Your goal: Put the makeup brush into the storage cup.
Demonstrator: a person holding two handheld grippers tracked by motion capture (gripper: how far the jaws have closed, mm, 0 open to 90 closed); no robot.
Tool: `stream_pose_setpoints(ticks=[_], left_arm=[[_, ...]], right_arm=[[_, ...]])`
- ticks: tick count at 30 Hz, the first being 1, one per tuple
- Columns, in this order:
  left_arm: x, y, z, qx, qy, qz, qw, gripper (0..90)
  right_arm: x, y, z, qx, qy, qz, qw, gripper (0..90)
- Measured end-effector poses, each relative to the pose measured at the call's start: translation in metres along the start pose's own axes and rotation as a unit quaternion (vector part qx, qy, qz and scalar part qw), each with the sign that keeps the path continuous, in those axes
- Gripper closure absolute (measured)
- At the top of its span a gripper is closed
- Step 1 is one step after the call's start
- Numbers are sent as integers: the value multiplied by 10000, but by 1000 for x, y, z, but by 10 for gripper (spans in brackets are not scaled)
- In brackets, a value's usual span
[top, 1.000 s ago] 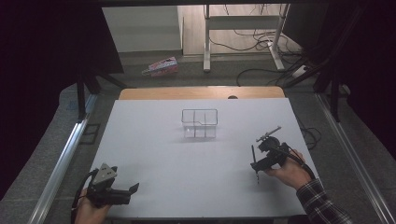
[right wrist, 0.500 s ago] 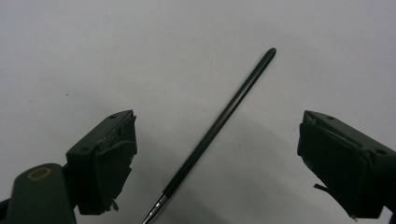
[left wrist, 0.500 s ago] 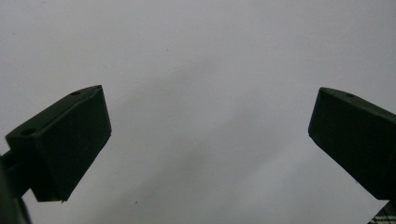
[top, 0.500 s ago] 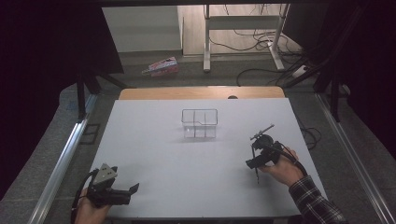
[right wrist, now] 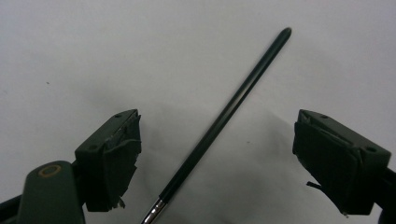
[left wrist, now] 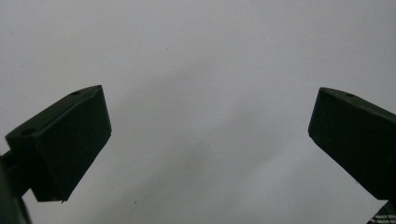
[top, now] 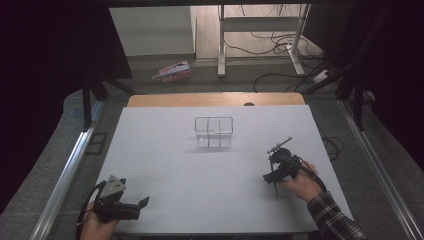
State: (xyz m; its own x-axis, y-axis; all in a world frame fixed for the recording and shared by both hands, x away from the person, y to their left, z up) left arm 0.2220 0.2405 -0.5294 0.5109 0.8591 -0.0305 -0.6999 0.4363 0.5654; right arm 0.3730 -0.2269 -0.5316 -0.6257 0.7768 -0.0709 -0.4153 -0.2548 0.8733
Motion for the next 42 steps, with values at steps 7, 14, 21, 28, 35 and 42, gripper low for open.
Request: stream_pose_setpoints(ticks=[7, 14, 21, 28, 35, 42], left_arm=[[0, 0, 0, -6, -9, -1, 10000, 0], [-1, 0, 0, -14, -10, -2, 10000, 0], [-1, 1, 1, -22, -30, -8, 10000, 0], [-1, 1, 1, -25, -32, -5, 10000, 0], [-1, 1, 1, -26, -20, -8, 10000, 0], [-2, 0, 2, -91, 102, -58, 9999, 0]], right_arm=[[-1, -5, -6, 98, -14, 21, 9999, 151], [2, -3, -4, 181, 30, 185, 9997, 285], [4, 2, -3, 389, 143, 251, 9988, 546], [-2, 6, -6, 489, -91, 336, 9982, 842], [-3, 7, -8, 441, -157, 376, 9982, 850], [-6, 12, -9, 215, -274, 488, 9982, 850]])
Point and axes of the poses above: each handheld gripper's, and its own axes: y roughly backward along the jaws, z roughly out of its top, x roughly to its left, the point moved 4 cm from there along -y, roughly forward along the jaws, and after that the axes turned 9 degrees about -x, right-handed, at the moved point
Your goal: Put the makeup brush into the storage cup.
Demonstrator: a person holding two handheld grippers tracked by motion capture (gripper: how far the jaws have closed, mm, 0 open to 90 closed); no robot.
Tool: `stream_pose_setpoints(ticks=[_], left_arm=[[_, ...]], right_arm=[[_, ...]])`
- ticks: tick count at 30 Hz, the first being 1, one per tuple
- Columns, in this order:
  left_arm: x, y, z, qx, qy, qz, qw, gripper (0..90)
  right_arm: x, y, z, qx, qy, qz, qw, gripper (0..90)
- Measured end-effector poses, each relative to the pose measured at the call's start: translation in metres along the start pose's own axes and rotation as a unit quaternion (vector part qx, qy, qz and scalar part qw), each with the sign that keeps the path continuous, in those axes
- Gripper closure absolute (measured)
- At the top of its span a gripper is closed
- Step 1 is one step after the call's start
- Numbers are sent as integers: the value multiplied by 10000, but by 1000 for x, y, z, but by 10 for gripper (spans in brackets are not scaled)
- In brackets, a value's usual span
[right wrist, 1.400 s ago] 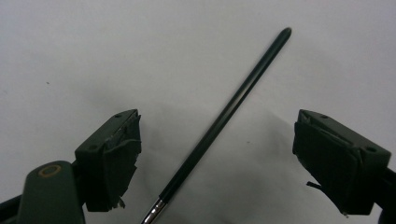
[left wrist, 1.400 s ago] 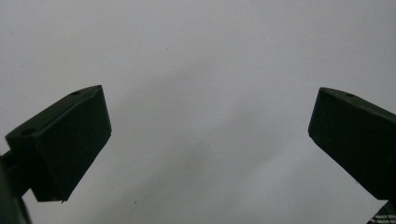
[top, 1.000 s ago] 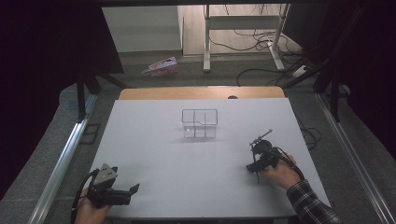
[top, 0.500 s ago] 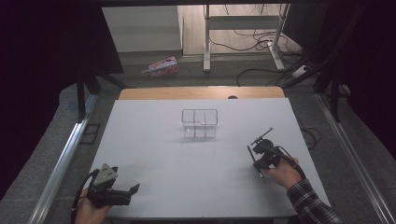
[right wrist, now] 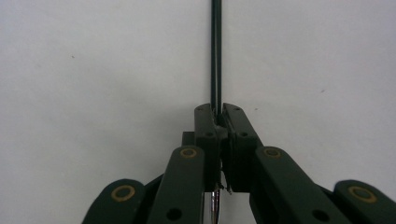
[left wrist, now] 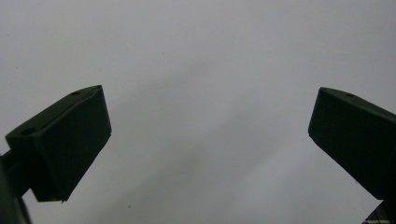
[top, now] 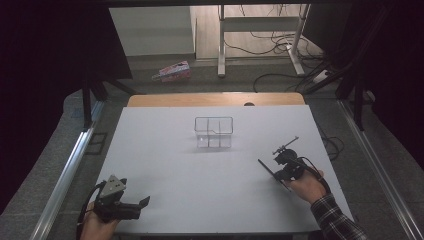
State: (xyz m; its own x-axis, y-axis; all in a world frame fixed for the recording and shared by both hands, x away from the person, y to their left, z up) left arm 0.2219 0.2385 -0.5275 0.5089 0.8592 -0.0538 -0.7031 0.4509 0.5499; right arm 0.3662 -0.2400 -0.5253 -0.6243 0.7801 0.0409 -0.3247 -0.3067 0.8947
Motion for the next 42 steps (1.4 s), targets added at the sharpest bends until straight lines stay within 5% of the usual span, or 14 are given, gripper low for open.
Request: stream_pose_setpoints(ticks=[21, 30, 42], left_arm=[[2, 5, 4, -382, -25, 1, 9993, 0], [0, 4, 5, -397, -35, -58, 9992, 0], [-11, -2, 9, -225, -308, -168, 9991, 0]], right_arm=[[4, 33, 2, -858, 153, 93, 9962, 850], [11, 39, 2, -1141, 356, 201, 9926, 850], [30, 41, 5, -1283, 615, 436, 9889, 850]])
Point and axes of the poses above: each handheld gripper's, and its own axes: y roughly backward along the jaws, z roughly out of its top, x roughly to its left, the point moved 4 cm from there along -y, roughly forward along the jaws, and after that the axes turned 9 degrees about -x, right-handed, at the moved point
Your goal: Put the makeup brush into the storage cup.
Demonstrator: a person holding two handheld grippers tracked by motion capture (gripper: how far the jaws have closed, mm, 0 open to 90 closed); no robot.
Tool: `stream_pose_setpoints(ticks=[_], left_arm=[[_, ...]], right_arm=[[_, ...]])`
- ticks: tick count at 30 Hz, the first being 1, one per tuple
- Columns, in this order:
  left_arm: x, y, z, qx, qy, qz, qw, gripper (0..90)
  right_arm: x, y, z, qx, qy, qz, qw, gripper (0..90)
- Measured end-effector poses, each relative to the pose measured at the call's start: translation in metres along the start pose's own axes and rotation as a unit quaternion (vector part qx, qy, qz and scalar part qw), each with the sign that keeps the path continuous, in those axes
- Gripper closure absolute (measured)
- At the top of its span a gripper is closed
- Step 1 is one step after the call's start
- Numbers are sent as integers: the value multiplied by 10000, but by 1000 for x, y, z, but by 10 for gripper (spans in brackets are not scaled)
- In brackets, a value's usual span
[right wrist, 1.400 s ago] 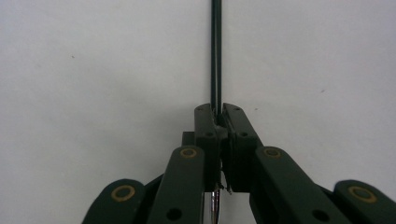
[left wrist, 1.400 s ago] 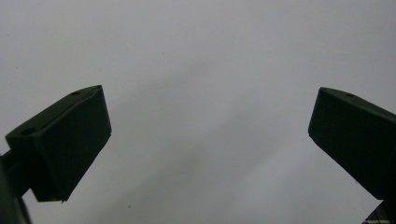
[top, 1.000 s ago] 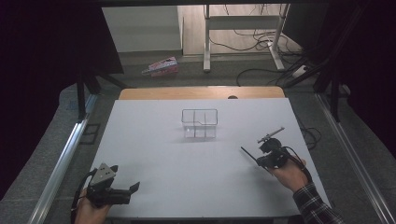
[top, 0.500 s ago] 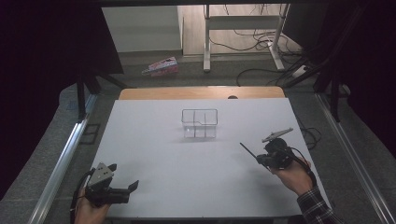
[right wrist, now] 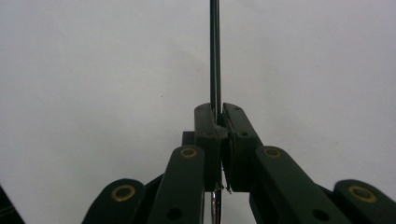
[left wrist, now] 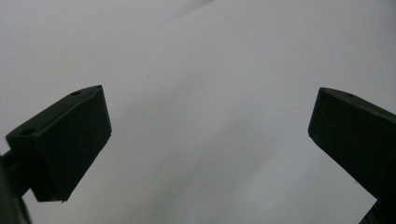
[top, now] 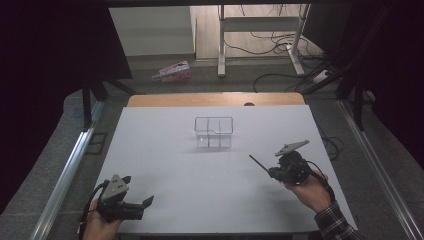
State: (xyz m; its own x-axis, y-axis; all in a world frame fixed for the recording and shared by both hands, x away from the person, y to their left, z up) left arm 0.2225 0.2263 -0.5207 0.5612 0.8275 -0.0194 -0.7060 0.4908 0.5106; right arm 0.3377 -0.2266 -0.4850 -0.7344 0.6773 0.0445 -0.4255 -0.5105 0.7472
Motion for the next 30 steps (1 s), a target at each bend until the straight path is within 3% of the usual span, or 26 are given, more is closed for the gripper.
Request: stream_pose_setpoints(ticks=[11, 17, 30], left_arm=[[-12, -12, 12, 6, -69, -265, 9996, 0], [-21, -21, 24, 11, -239, -364, 9991, 0], [-41, -42, 41, 272, -676, -720, 9947, 0]], right_arm=[[21, -3, 10, -150, 307, 514, 9981, 850], [31, -5, 13, -117, 523, 735, 9959, 850], [52, -13, 19, 271, 929, 1119, 9890, 850]])
Point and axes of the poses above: each handheld gripper's, and its own axes: y roughly backward along the jaws, z roughly out of its top, x roughly to its left, the point moved 4 cm from there along -y, roughly forward along the jaws, and after that the axes turned 9 degrees about -x, right-handed, at the moved point
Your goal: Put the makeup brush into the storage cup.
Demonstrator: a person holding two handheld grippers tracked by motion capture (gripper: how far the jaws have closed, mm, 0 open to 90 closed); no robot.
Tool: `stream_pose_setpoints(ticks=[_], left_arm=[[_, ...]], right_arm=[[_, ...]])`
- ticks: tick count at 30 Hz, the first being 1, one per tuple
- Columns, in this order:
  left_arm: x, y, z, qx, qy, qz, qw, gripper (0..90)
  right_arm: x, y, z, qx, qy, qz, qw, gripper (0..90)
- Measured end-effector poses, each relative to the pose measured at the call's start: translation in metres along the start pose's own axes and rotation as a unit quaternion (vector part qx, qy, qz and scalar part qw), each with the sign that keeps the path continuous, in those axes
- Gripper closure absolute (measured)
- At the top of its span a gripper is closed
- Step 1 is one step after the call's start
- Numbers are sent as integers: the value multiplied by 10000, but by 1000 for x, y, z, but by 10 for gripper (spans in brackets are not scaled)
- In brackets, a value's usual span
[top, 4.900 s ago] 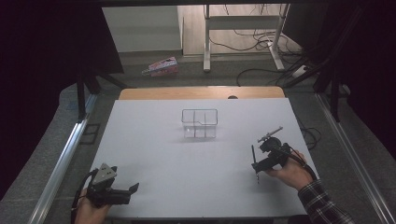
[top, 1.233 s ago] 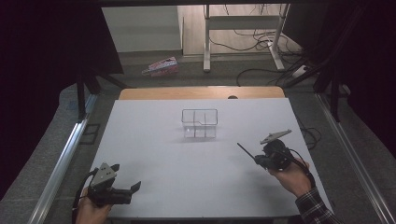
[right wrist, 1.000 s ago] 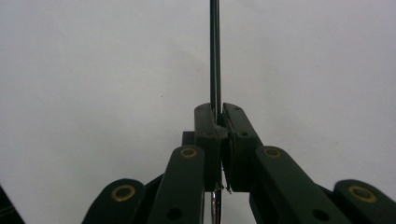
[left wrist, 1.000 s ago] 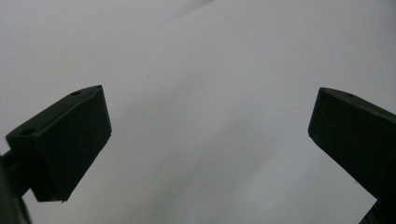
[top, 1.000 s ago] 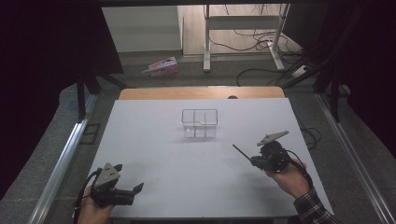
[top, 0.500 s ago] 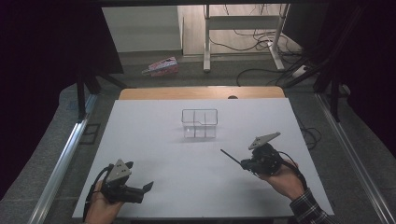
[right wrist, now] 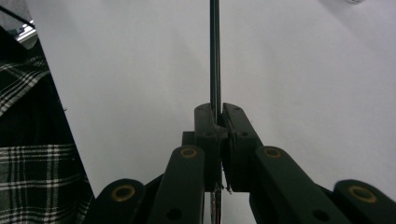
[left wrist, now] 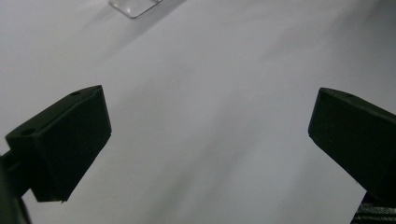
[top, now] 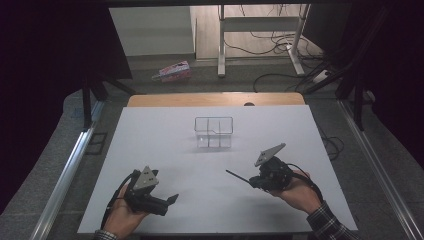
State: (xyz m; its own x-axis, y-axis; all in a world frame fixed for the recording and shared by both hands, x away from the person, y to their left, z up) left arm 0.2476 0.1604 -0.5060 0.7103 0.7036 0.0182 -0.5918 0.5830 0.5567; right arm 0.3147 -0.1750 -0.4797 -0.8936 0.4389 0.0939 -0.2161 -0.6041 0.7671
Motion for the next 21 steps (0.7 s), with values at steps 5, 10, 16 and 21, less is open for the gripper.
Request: stream_pose_setpoints(ticks=[5, 10, 16, 21], left_arm=[[-8, -15, 9, 166, -333, -234, 9990, 0], [-15, -26, 18, 247, -475, -433, 9976, 0], [-23, -38, 27, 297, -695, -684, 9948, 0], [-30, -46, 33, 353, -855, -830, 9923, 0]], right_arm=[[5, -3, 5, 72, 128, 147, 9998, 850], [10, -7, 11, 167, 292, 272, 9991, 850], [17, -12, 18, 281, 475, 424, 9976, 850], [21, -17, 24, 347, 612, 494, 9963, 850]])
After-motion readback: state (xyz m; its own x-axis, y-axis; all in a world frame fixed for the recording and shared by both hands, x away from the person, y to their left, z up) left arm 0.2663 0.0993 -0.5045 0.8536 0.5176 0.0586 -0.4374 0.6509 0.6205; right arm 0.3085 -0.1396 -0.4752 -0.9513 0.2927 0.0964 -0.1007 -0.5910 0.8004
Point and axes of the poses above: each handheld gripper's, and its own axes: y roughly backward along the jaws, z roughly out of its top, x roughly to its left, the point moved 4 cm from there along -y, roughly forward along the jaws, and after that the axes turned 9 degrees about -x, right-handed, at the moved point
